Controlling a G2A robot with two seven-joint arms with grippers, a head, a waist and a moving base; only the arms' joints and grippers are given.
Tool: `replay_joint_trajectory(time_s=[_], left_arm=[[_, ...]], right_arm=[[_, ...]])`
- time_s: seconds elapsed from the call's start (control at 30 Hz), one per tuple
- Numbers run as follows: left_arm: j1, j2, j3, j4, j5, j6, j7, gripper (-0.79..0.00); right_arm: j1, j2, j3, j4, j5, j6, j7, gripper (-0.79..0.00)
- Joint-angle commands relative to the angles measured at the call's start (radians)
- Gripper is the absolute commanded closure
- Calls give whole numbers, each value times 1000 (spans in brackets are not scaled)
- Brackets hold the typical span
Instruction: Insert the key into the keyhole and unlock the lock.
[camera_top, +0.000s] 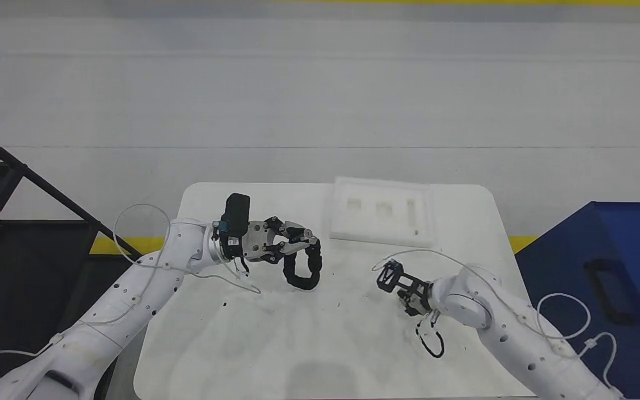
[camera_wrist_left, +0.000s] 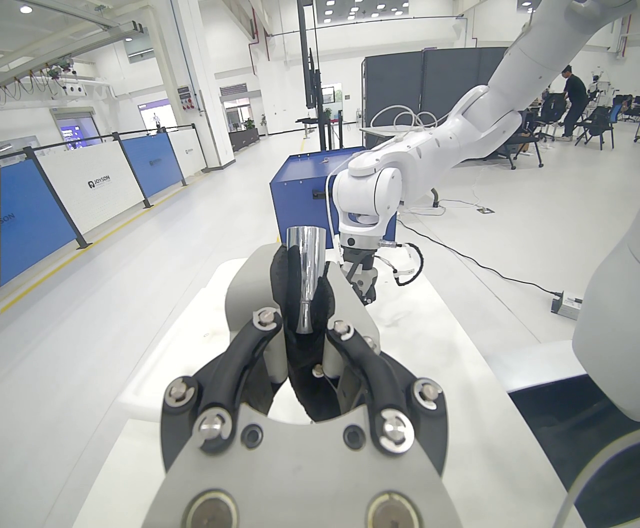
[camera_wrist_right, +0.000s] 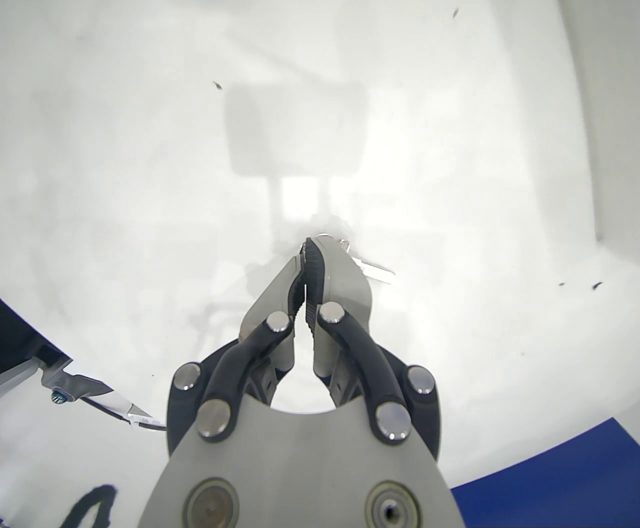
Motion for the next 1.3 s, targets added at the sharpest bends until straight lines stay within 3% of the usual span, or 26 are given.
replay_joint_trajectory(time_s=[0.0,0.2,0.4,0.77,1.03,1.27], left_arm=[[0,0,0,0,0,0,0,0],[0,0,0,0,0,0,0,0],[0,0,0,0,0,0,0,0],[0,0,0,0,0,0,0,0],[0,0,0,0,0,0,0,0],[0,0,0,0,0,0,0,0]], right_arm=[[-2,7,25,-42,11,-26,-2,0],[12,33,134,-131,77,-123,30,0],[103,35,175,-65,166,-181,74,0],[346,-20,52,231,356,-246,103,0],[455,-68,-36,454,516,-270,93,0],[507,-94,-75,554,536,-240,75,0]])
